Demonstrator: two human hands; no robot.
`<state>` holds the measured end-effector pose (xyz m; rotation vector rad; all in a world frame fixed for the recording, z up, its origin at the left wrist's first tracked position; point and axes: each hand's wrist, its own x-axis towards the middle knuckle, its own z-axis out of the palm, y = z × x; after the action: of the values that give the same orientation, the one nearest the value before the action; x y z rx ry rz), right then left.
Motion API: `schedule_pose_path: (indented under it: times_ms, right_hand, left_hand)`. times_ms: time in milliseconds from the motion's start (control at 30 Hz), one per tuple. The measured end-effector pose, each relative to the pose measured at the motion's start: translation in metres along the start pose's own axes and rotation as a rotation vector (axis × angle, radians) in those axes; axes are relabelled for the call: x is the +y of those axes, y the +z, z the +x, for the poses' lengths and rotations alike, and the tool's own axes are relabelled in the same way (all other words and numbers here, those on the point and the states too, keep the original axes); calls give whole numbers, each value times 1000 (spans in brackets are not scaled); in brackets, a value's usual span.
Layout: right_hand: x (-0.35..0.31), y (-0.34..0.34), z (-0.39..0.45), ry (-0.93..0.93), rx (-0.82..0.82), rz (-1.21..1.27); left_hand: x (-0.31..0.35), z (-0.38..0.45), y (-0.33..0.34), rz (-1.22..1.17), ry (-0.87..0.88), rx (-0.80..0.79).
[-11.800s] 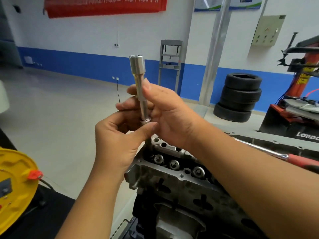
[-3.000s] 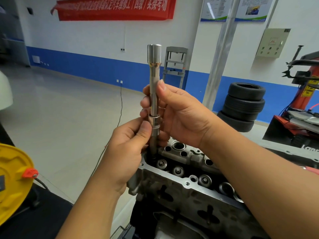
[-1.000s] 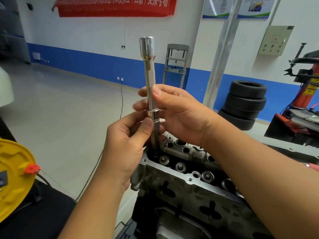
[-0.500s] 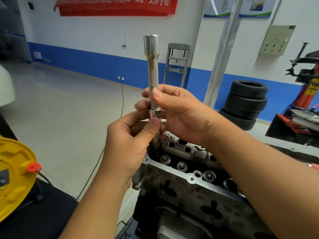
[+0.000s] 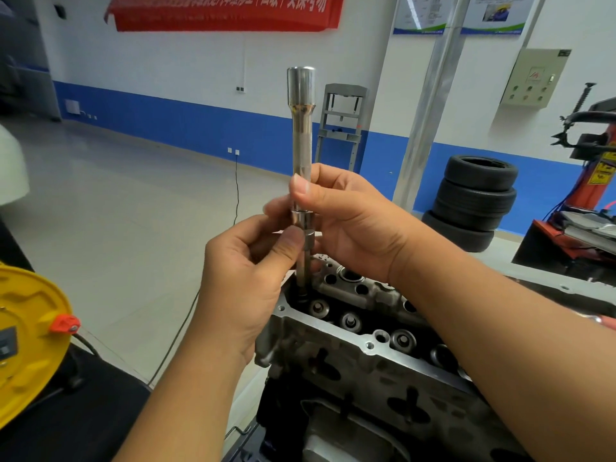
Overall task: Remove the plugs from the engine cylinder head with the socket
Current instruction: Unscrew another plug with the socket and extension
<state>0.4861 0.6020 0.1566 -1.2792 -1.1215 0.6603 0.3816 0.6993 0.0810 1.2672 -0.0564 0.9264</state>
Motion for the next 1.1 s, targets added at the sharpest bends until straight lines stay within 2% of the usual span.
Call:
schedule_pose_path:
  times_ms: [133,267,633,800,967,1100]
  right_hand:
    - [1,-3,0,-21,-17,-19]
    - [1,0,0,0,-27,-21]
    - [1,-1,1,-3,27,-77]
    - [2,2,-1,6,-16,-66]
    - [0,3,0,49,-51,-42]
    - [1,0,2,21,-19,-33]
  left_hand:
    - [-1,2,-2,71,9,37]
    - [1,0,-1,-6,-87,-81]
    - [-1,1,0,39,-24,80]
    - [3,0,0,23,-68,-65]
    - [1,0,-1,6,-35,11]
    - [-1,0,-1,62,5,56]
